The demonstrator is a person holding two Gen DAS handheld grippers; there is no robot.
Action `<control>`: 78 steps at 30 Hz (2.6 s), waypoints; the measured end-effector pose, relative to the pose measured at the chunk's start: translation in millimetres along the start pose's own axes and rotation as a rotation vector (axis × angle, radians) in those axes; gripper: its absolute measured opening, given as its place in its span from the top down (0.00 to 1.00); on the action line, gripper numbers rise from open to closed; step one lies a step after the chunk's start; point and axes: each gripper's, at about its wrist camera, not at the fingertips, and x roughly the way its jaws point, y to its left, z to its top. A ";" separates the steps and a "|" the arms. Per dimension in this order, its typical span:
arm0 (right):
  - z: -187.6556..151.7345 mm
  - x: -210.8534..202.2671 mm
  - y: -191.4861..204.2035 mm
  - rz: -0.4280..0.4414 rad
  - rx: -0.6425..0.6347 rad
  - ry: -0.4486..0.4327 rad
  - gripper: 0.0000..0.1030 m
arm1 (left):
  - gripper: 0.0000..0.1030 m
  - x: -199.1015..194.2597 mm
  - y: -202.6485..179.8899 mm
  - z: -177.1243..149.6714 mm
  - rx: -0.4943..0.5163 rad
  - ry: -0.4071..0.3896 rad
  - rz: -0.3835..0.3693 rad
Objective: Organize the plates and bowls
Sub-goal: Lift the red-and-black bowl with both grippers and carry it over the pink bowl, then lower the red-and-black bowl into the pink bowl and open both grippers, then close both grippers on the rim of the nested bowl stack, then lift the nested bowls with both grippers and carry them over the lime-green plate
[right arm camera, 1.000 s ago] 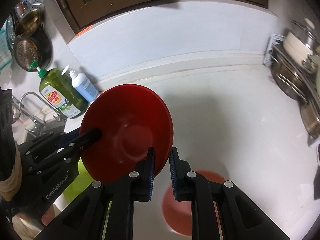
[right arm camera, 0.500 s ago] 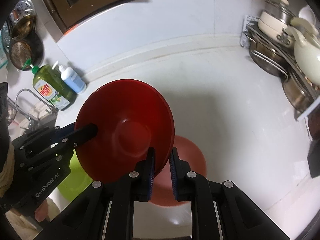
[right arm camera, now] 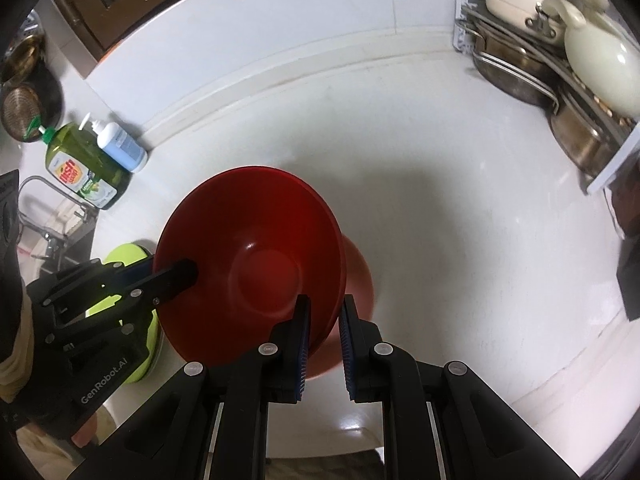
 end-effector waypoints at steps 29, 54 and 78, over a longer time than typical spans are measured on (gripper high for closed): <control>-16.5 23.8 -14.2 -0.032 -0.006 0.032 0.65 | 0.61 19.3 -10.2 -7.9 0.017 0.030 0.055; -17.1 37.7 -35.5 0.020 0.154 -0.011 0.65 | 0.52 45.7 -5.4 -3.5 -0.025 0.088 0.089; -19.0 71.1 -38.6 0.074 0.215 0.104 0.74 | 0.69 82.1 1.0 -10.2 -0.108 0.223 -0.039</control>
